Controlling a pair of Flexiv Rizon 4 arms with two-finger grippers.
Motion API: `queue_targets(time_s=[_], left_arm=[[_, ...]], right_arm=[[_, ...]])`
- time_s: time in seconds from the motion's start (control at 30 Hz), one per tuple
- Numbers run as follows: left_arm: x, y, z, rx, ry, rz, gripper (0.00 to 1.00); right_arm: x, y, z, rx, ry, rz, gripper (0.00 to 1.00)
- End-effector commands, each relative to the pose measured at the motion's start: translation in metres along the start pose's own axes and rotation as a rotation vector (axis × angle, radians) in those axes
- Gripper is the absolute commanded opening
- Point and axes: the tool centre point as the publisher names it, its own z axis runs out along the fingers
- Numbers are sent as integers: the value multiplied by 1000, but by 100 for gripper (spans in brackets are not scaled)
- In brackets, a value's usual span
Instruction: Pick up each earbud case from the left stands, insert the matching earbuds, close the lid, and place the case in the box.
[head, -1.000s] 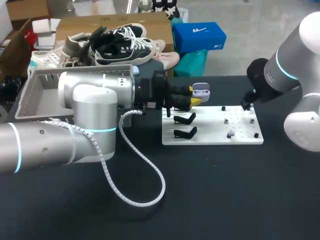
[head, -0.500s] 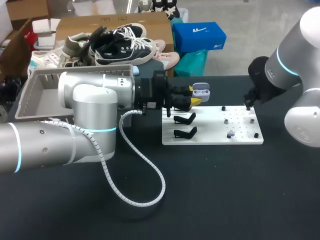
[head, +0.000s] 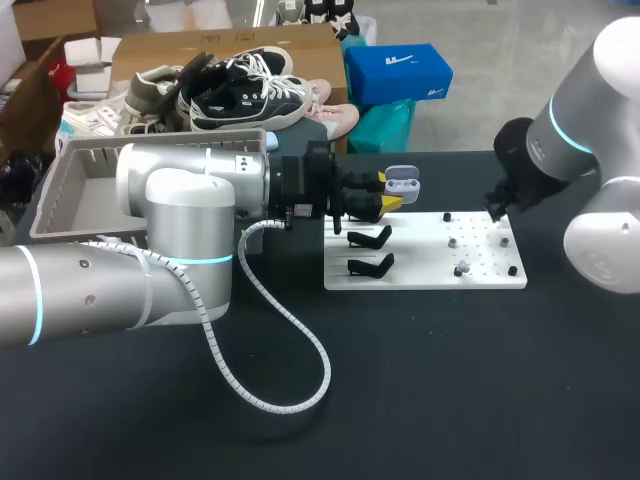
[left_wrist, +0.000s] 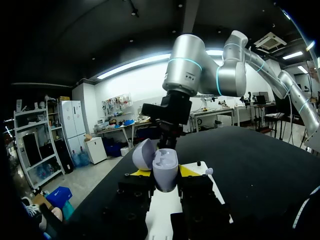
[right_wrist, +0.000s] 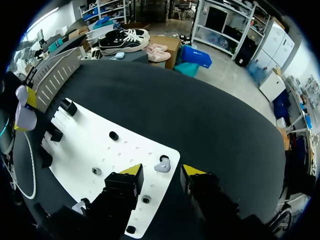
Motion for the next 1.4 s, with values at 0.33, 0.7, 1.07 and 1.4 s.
queue_targets(time_s=[0.33,0.7,1.07,1.4], left_arm=[[0,-1,0,-3,-2,1,0],[0,-1,0,-3,-2,1,0],[0,-1,0,-3,-2,1,0],[0,-1,0,-3,-2,1,0]], right_arm=[[-6,-2,5,3,13,3,43],[-5,-2,10,3,26,9,34],[-4,-1,10,6,28,14,29],[-1,2,9,-9,24,43,32]])
